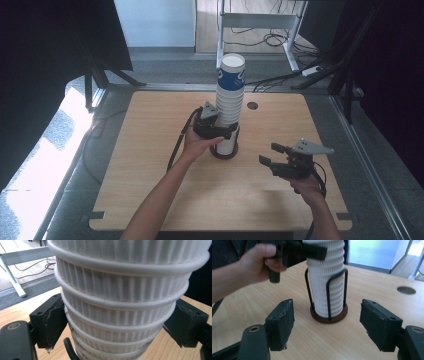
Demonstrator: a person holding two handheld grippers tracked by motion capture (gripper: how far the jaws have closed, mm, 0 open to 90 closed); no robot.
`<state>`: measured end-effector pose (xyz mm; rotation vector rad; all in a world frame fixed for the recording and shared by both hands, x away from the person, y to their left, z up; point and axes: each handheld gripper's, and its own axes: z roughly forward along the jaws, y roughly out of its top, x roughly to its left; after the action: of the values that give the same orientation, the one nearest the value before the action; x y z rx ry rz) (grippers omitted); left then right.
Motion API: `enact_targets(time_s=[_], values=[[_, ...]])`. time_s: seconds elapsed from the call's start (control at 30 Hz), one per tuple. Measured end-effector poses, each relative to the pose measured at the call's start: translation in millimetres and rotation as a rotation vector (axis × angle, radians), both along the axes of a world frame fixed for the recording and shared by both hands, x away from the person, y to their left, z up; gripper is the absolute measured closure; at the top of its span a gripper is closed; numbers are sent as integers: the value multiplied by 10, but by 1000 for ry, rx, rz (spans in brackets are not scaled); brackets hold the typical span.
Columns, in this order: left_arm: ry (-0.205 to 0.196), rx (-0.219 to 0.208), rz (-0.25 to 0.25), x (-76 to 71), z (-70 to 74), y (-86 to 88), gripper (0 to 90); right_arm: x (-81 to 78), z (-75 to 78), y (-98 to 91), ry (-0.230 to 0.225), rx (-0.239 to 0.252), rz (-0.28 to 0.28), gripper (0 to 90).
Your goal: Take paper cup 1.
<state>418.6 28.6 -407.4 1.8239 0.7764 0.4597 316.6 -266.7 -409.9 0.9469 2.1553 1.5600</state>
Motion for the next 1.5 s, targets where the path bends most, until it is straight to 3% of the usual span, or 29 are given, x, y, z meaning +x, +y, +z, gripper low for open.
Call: enact_targets(time_s=[0.17, 0.4, 0.53, 0.9, 1.5], values=[[2, -1, 1, -3, 0, -2, 125, 153, 176, 47, -17, 35, 33, 281], [0, 1, 0, -3, 3, -4, 126, 363, 408, 160, -38, 29, 92, 286], [0, 3, 3, -6, 6, -8, 126, 445, 501, 191, -42, 28, 99, 285], [-2, 13, 4, -13, 12, -10, 127, 712, 951, 279, -73, 53, 116, 281], [-2, 8, 10, -18, 11, -20, 128, 906, 1261, 435, -93, 86, 146, 257]])
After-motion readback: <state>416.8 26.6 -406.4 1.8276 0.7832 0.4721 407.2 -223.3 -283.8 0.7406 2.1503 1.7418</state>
